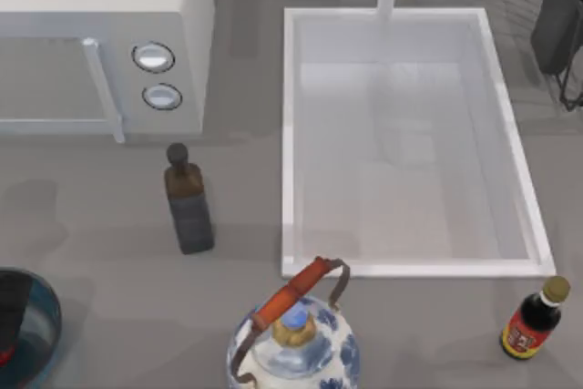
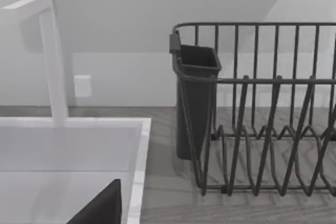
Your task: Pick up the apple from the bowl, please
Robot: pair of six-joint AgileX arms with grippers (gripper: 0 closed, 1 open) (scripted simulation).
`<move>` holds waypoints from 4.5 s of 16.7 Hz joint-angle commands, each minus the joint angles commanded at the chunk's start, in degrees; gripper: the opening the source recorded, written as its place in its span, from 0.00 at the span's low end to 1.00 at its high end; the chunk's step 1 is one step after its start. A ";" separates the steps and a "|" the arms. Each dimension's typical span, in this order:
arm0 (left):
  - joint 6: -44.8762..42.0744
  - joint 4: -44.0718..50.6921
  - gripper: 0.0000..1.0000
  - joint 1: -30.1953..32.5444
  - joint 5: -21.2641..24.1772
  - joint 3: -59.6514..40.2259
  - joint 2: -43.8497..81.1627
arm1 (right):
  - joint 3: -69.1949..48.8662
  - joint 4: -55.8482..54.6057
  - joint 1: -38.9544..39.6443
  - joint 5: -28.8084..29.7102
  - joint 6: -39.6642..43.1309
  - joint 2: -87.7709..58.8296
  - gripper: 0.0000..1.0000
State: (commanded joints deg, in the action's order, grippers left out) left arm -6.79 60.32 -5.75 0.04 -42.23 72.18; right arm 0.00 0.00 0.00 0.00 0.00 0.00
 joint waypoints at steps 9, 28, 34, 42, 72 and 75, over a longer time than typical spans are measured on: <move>-0.42 -22.40 1.00 -0.44 -0.03 12.58 9.44 | 0.00 0.00 0.00 0.00 0.00 0.00 1.00; -0.43 -22.63 0.00 -0.45 -0.03 12.76 9.60 | 0.00 0.00 0.00 0.00 0.00 0.00 1.00; -0.43 -22.63 0.00 -0.45 -0.03 12.76 9.60 | 0.00 0.00 0.00 0.00 0.00 0.00 1.00; 0.04 -6.32 0.00 -0.03 -0.97 -3.19 7.03 | 0.00 0.00 0.00 0.00 0.00 0.00 1.00; 23.14 32.28 0.00 23.59 -0.16 -75.51 44.48 | 0.00 0.00 0.00 0.00 0.00 0.00 1.00; 28.43 29.72 0.00 29.03 0.06 -81.50 52.19 | 0.00 0.00 0.00 0.00 0.00 0.00 1.00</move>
State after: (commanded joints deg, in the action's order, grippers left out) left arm 21.64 90.04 23.28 0.11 -123.73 124.37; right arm 0.00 0.00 0.00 0.00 0.00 0.00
